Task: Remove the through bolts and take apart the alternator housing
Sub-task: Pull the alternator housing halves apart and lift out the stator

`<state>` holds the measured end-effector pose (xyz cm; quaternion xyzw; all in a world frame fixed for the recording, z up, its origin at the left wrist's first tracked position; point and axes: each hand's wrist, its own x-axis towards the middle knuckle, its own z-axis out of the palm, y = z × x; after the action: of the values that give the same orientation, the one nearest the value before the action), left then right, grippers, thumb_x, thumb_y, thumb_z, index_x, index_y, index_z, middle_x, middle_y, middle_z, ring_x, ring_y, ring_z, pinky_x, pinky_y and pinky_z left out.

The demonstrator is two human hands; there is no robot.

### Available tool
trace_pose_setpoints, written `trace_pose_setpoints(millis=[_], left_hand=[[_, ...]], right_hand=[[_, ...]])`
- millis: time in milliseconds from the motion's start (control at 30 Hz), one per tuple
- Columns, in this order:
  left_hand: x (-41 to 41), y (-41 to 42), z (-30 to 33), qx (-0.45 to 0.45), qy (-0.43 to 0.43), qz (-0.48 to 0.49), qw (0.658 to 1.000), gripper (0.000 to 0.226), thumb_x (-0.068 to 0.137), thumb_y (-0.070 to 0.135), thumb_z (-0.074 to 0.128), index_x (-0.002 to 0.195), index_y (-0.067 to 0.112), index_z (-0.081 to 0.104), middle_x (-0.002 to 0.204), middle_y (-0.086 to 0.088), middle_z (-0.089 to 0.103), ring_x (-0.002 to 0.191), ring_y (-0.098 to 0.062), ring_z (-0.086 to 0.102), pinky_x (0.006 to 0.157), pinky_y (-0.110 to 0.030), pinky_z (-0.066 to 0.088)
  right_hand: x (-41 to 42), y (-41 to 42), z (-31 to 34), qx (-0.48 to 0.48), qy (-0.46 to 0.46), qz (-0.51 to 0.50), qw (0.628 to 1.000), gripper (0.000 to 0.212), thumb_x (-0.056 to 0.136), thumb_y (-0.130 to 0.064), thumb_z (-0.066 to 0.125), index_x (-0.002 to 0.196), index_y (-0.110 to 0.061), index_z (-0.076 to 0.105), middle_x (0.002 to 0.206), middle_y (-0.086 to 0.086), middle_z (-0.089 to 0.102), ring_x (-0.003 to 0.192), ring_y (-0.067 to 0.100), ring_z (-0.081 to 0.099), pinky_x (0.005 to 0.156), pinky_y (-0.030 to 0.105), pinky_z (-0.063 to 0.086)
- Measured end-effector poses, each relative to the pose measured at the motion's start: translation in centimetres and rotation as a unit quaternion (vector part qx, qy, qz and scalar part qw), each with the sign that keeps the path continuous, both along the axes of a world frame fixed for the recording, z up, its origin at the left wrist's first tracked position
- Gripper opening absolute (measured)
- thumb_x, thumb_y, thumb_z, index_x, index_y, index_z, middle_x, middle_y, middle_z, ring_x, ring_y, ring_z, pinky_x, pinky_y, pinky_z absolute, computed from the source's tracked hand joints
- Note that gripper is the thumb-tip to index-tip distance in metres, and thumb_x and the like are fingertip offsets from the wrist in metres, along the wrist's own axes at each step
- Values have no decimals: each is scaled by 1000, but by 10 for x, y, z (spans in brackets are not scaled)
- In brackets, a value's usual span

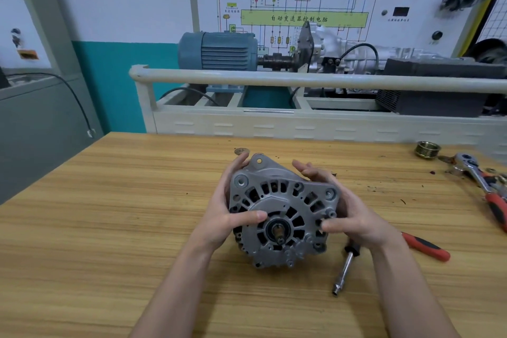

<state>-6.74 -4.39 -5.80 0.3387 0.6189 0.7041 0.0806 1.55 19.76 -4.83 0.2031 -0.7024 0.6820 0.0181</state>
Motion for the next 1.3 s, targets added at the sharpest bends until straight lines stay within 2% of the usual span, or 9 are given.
trace_pose_setpoints(millis=[167,300,467,633,867,967,1067,1167,1300], left_hand=[[8,3,5,-23,43,-19,999,115,47,44,92,146,28,34,146,3,41,129,-17,49,99,-35,48],[14,6,9,-34,58,-29,997,113,49,37,91,146,25,33,147,6,40,130,-12,48,95,-24,47],[20,-3,10,-35,62,-49,996,114,51,33,90,147,23,29,147,10,38,129,-12,49,93,-25,49],[29,-10,6,-51,67,-71,994,109,52,20,87,145,32,32,142,4,43,125,-19,52,93,-33,51],[33,-27,6,-64,34,-72,995,114,54,8,89,146,38,29,141,1,40,120,-12,56,88,-28,53],[34,-33,12,-110,30,-82,990,116,56,1,88,145,43,27,143,7,38,120,-8,55,90,-27,52],[32,-39,24,-126,-30,-102,986,102,60,14,87,141,46,33,141,12,42,117,-13,58,86,-29,54],[41,-27,44,-125,-130,-5,984,79,68,59,74,136,32,44,133,1,55,101,-13,67,76,-29,54],[37,7,66,-244,-214,124,938,113,53,89,50,135,12,43,122,-15,61,104,-31,64,83,-46,55]], right_hand=[[5,0,7,-91,20,-53,994,95,72,-60,71,141,-5,37,150,7,43,140,17,37,114,32,32],[1,-10,0,-183,7,-247,952,39,84,-28,64,117,-7,59,121,5,68,122,16,58,111,35,38],[0,-24,-7,-125,-53,-415,900,5,90,-15,62,92,-13,66,96,1,74,99,22,66,72,21,52],[-1,-42,-9,-131,-177,-402,889,14,86,-33,69,81,-23,61,75,-9,66,67,5,63,58,23,44],[-3,-59,-4,-245,-288,-345,859,65,76,-45,75,127,-12,53,116,15,66,93,30,66,72,38,54],[-3,-63,-6,-272,-291,-332,855,64,75,-45,74,127,-12,56,114,15,67,93,31,67,80,43,55],[-2,-62,-6,-262,-303,-317,860,39,77,-47,70,101,-17,66,82,9,72,69,25,68,63,35,54],[-2,-59,-6,-242,-310,-311,865,33,78,-47,69,95,-19,65,71,6,71,60,22,67,56,31,51],[-2,-58,-5,-253,-319,-296,864,32,78,-46,70,92,-18,65,68,5,70,55,21,66,53,29,53]])
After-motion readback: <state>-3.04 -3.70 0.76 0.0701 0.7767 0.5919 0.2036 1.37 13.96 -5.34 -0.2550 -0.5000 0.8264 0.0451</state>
